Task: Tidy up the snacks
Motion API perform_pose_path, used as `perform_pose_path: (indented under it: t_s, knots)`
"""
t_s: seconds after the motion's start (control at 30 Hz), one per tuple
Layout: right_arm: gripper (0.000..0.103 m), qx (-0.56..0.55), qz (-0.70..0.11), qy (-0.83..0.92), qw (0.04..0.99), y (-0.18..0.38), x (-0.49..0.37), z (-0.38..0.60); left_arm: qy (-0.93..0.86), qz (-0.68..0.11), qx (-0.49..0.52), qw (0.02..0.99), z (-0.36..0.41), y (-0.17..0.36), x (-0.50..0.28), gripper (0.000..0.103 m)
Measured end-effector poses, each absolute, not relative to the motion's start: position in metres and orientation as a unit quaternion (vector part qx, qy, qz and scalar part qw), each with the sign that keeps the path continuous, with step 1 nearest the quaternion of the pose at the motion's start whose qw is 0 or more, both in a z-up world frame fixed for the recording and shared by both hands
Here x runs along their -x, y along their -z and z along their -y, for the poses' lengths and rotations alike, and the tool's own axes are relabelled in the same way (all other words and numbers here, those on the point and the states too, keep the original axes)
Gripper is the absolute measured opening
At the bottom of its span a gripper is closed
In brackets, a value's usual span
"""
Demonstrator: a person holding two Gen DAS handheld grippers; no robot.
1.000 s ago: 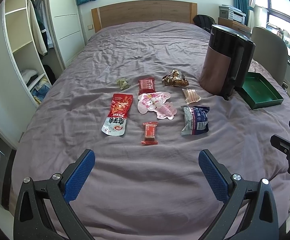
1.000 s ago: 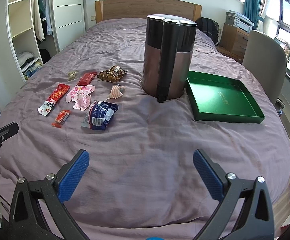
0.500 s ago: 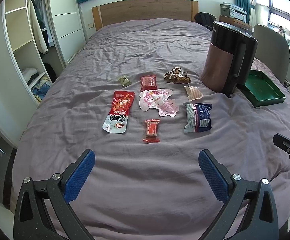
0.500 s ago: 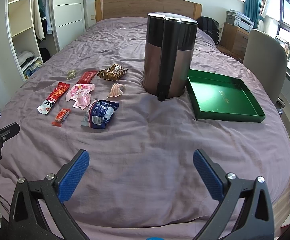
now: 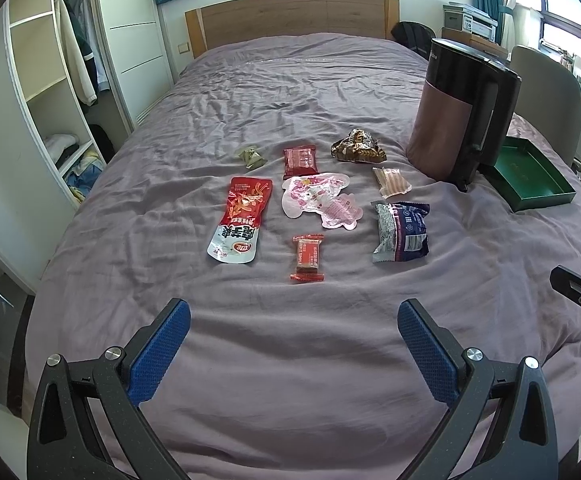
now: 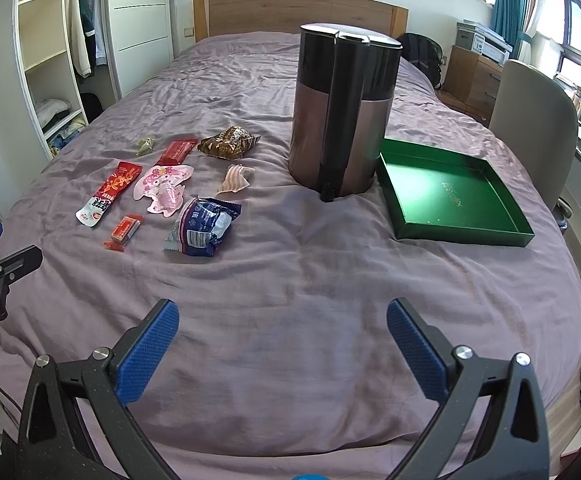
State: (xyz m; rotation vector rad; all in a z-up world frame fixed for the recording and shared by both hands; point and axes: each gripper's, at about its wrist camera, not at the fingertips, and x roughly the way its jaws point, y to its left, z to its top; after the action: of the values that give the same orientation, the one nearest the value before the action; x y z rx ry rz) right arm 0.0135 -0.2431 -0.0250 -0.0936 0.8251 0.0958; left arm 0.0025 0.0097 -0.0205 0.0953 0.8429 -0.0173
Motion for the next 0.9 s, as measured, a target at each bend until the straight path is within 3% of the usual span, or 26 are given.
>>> perform_pose_path:
  t_s: [0.9]
  knots:
    - [0.103, 0.053, -0.411, -0.052, 0.909, 0.027, -0.022, 0.226, 0.006, -0.421, -0.046, 0.906, -0.013, 0.033, -0.011, 0.102]
